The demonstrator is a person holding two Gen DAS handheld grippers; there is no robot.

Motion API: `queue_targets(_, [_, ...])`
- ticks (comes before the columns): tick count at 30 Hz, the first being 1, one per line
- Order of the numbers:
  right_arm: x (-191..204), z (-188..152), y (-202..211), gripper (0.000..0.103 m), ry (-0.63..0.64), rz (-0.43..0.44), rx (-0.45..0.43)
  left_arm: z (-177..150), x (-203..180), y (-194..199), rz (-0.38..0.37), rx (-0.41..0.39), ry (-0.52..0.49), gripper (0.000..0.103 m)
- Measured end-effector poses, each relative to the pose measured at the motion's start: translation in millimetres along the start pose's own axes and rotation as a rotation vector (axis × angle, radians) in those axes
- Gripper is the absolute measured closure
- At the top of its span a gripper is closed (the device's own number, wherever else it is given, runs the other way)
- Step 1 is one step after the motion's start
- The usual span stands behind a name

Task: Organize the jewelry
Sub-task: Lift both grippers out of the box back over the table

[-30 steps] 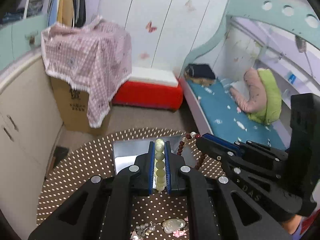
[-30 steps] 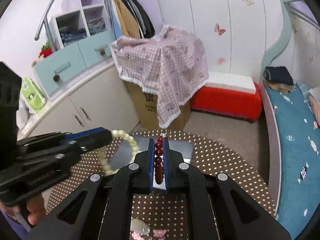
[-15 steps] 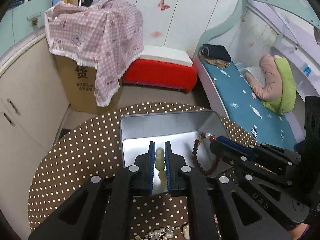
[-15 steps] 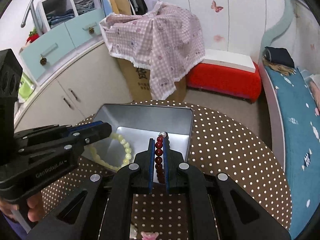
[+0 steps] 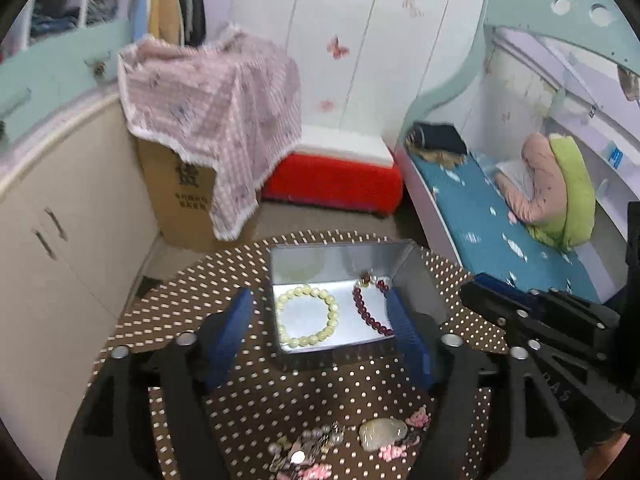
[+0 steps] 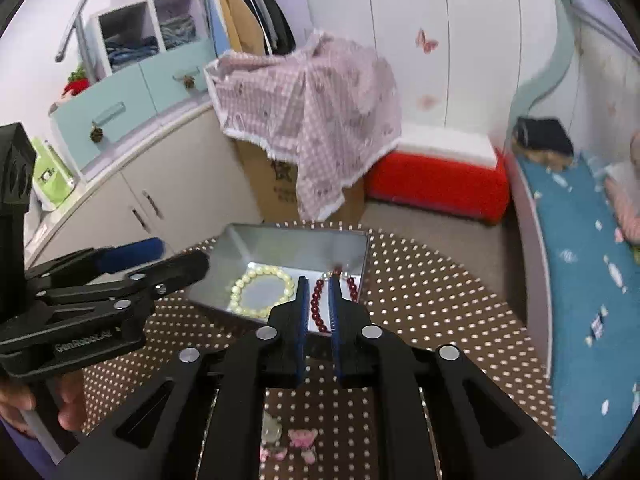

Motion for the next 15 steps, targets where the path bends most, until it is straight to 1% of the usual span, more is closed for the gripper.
queue_targets(1, [2,-1,11,0.048,0.005,-0.006,-0.024,-2,0,9,0.01,-0.016,0.0,0.027])
queue_targets(2, [4,-3,25,0.045,0.013,-0.014,-0.059,-4,-1,22,0.024,-0.037,-0.001,0.027])
queue_targets(5, [9,-5,51,0.045,0.019,-0.015,-0.096,-13,-1,51,0.046,-0.08,0.001,0.026])
queue_targets(7, [12,-11,72,0.042,0.021,-0.023,-0.13,-22,1,72,0.066,-0.108,0.006,0.025])
queue_targets(10, [17,-22,94,0.04,0.033,-0.035,-0.164,-38,2,95,0.096,-0.14,0.02,0.022])
queue_targets(13, [17,-35,109,0.039,0.03,-0.035,-0.17,-54,4,109,0.124,-0.151,0.027,0.021])
queue_targets(15, [16,-42,113,0.039,0.02,-0.035,-0.161,-63,5,112,0.13,-0.142,0.025,0.021])
Point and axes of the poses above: each gripper's, at about its wrist camera, not at the fingertips, and y roughly against the way its jaws point, x to its left, z to its top, the point moved 2 cm from there along -y, roughly the way its jaws point, and after that the axes turned 8 degrees about -y, right-handed, at the moved point
